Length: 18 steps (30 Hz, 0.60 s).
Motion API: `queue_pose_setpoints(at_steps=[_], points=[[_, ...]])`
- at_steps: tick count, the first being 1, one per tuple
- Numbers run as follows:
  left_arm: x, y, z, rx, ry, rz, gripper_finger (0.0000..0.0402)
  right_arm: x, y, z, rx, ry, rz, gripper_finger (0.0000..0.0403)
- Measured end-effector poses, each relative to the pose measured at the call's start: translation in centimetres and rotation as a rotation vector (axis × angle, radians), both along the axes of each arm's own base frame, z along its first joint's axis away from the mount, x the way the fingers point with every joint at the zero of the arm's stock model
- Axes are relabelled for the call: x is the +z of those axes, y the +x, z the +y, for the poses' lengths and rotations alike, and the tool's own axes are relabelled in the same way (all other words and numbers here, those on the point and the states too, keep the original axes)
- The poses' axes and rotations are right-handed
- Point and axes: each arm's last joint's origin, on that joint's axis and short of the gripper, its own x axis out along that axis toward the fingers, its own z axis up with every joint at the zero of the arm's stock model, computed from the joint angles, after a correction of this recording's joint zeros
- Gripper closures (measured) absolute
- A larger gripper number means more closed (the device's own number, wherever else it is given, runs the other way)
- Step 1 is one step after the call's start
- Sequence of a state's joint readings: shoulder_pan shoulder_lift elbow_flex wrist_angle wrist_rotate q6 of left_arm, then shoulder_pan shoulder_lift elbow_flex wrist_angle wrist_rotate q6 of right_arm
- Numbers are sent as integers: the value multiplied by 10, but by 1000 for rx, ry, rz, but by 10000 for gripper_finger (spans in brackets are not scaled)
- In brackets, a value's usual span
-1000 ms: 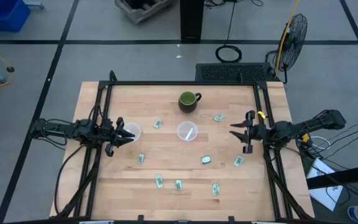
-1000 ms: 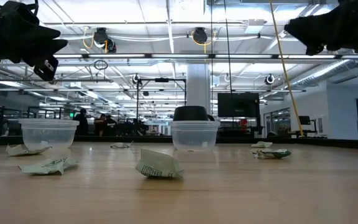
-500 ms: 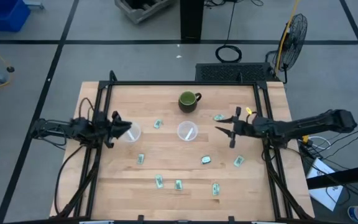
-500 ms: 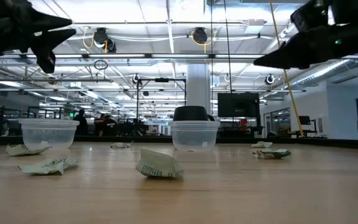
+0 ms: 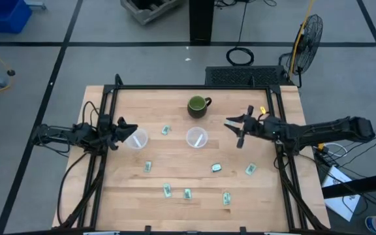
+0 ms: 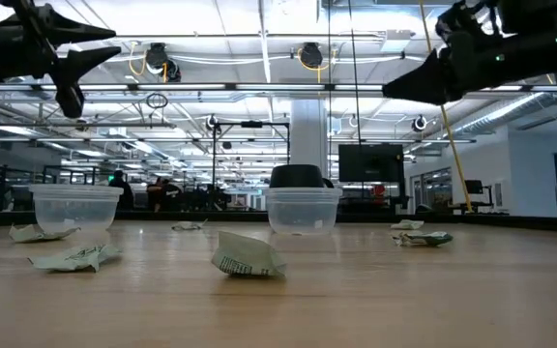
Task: Pick and place Stevia / Truvia into bins
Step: Put the white stevia packet into the right transparent container
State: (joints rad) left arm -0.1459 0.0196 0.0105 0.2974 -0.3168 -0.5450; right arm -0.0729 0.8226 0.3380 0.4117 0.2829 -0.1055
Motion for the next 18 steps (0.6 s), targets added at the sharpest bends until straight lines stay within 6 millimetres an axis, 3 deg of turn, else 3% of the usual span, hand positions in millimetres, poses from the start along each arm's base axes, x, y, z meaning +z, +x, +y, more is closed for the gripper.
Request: queue_pose_setpoints(at_steps=[5,10,18], points=[[0,0,0,14,58,11,307,7,9,-9,-56,73,81,289],[-2,1,0,26,115,44,307,-3,17,-16,-102,121,137,289],[-5,1,0,53,226,88,307,-3,19,-20,-102,34,150,289]])
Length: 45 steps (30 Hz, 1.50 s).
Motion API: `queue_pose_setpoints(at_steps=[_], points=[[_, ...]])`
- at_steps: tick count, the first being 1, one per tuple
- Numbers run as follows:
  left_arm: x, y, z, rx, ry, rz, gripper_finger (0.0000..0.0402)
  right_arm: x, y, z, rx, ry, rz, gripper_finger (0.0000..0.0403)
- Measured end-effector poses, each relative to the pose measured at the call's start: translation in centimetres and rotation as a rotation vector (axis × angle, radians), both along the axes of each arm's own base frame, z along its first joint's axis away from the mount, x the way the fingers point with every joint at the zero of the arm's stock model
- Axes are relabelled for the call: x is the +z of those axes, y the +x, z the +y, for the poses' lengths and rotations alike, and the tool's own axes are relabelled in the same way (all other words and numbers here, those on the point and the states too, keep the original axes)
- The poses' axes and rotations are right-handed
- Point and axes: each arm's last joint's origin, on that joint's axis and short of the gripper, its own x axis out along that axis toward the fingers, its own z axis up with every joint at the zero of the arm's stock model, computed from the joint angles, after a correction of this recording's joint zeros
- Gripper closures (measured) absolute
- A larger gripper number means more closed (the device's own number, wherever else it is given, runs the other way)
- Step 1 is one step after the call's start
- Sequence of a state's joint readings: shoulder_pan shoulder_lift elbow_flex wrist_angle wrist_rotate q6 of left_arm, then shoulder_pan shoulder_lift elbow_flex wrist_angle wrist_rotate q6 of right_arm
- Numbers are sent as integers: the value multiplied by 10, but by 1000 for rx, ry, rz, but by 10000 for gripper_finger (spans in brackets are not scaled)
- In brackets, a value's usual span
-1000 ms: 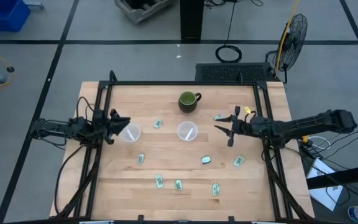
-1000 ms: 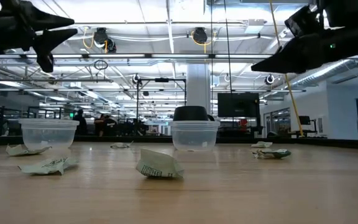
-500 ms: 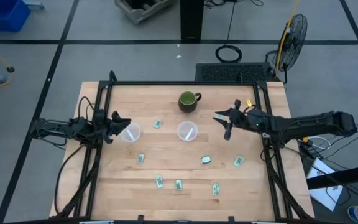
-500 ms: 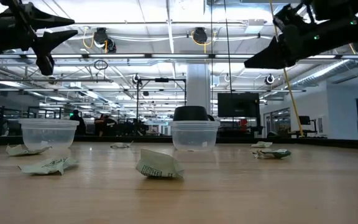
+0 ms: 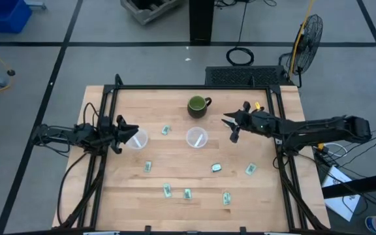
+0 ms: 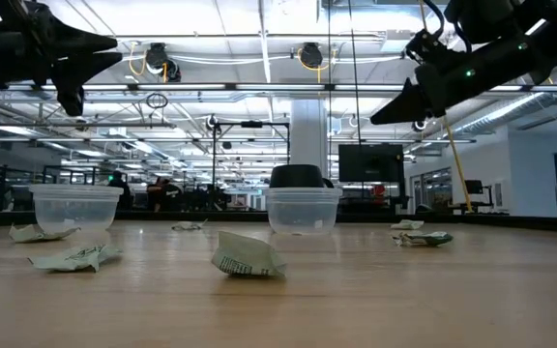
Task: Pick and place Stevia / Truvia into bins
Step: Put the white stevia packet into the right transparent container
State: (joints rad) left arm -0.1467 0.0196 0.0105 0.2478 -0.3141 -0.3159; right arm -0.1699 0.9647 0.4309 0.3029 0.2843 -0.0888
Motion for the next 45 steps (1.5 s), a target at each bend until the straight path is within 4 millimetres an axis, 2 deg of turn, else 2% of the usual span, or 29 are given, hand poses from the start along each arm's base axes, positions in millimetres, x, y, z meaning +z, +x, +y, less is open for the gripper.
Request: queue_pose_setpoints(at_steps=[4,9,18,27,33,40,45], points=[[0,0,0,-5,10,6,307,7,-1,0,3,-13,-56,289],[0,0,0,22,93,16,307,8,-1,0,12,-49,-41,289],[-3,0,-3,4,94,47,307,6,-2,1,39,-126,22,289],[-12,9,-5,67,135,171,307,6,-2,1,31,-102,8,289],[-5,10,-3,137,117,109,307,4,-3,0,25,-93,29,289],[1,9,2,226,167,103,307,-8,-12,-20,-130,62,80,282],[22,7,9,290,201,148,307,-7,-21,-42,-201,100,71,257]])
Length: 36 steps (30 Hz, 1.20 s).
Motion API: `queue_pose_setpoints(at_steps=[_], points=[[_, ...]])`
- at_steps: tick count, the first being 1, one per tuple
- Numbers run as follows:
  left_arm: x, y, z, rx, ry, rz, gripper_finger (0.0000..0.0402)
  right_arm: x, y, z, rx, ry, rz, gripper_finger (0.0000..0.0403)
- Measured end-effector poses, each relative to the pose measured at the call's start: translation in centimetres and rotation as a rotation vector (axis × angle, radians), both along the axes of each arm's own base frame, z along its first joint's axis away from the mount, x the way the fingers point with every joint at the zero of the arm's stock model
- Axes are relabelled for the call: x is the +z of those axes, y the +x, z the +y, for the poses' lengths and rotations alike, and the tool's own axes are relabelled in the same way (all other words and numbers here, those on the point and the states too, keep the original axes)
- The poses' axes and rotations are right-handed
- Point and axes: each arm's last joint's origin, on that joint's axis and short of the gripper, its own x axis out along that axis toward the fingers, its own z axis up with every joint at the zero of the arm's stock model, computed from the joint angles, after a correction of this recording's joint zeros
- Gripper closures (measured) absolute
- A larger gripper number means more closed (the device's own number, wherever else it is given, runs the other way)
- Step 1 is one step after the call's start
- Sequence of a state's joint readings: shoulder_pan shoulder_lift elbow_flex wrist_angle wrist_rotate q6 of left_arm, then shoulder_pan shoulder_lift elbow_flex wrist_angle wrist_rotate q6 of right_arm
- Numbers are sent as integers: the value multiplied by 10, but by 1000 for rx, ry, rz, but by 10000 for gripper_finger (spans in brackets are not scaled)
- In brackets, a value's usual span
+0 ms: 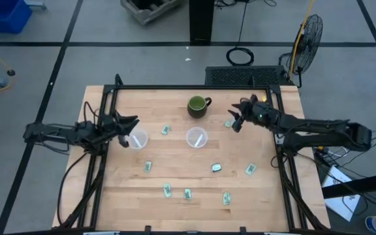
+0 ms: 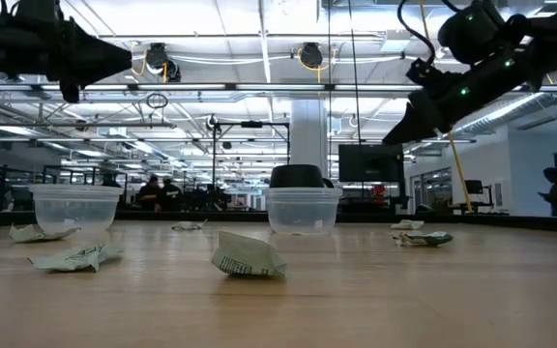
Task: Pick and place Stevia / Truvia into bins
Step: Put the white stevia packet into the right transparent container
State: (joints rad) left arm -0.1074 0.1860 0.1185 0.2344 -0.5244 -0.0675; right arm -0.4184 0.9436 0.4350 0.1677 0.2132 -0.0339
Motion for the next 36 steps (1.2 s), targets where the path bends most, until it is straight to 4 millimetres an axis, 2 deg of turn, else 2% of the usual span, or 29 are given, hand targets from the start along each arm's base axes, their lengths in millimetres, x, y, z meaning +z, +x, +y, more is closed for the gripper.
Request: queue_pose_setpoints(at_steps=[6,11,15,21,27,36], points=[[43,0,10,97,20,144,307,3,2,-19,4,53,-1,229],[62,12,19,178,2,294,307,-19,7,-28,-41,151,99,225],[56,29,26,221,-19,389,307,-41,10,-30,-49,217,217,225],[39,50,32,246,-78,492,307,-61,14,-32,-60,276,299,231],[29,61,34,248,-95,547,307,-69,12,-32,-87,330,335,233],[27,63,34,249,-102,555,307,-72,9,-30,-98,359,364,234]])
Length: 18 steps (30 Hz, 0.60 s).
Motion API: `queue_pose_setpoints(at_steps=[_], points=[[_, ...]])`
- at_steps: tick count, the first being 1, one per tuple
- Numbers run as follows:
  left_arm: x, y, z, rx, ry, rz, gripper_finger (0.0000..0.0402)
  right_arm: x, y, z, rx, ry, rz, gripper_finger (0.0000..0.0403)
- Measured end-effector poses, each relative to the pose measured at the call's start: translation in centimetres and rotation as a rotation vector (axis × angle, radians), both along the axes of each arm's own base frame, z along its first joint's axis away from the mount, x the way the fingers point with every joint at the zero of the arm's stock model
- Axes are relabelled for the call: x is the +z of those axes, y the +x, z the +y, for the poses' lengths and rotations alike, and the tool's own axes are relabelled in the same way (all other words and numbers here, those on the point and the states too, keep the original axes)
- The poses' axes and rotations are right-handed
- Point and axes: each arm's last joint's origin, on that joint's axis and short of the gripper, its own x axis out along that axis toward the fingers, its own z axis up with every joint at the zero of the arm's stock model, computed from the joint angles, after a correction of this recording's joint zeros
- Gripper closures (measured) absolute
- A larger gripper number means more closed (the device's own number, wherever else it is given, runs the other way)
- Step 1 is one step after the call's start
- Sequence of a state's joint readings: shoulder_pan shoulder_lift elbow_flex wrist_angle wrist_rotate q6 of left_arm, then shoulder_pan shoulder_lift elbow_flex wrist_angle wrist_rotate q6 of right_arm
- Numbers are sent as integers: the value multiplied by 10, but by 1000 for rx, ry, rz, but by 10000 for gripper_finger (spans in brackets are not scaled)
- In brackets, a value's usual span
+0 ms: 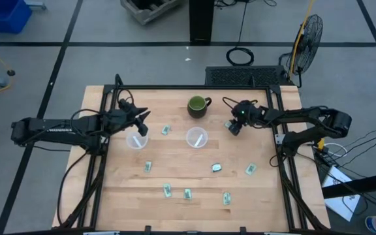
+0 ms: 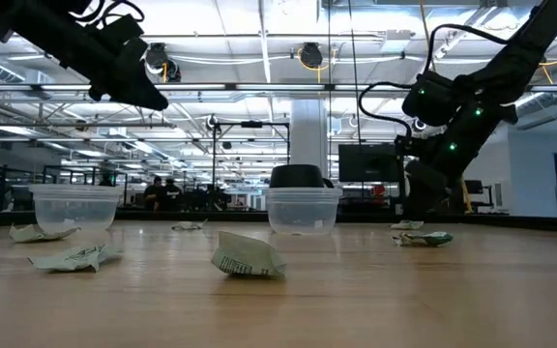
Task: Pick and place Stevia / Truvia into bins
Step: Put the white stevia packet into the right transparent container
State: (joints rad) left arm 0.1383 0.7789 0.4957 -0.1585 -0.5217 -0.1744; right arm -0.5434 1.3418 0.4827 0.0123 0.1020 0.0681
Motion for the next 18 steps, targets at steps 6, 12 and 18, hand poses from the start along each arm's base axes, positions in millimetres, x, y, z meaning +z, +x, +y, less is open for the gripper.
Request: queue_pose_setpoints(at_steps=[6,12,18], points=[[0,0,0,5,-10,-9,307,-12,-9,6,-27,13,-21,234],[4,2,0,5,-2,-55,307,-27,-21,13,-77,5,-112,264],[10,4,0,-2,22,-105,307,-34,-30,18,-114,-7,-192,351]])
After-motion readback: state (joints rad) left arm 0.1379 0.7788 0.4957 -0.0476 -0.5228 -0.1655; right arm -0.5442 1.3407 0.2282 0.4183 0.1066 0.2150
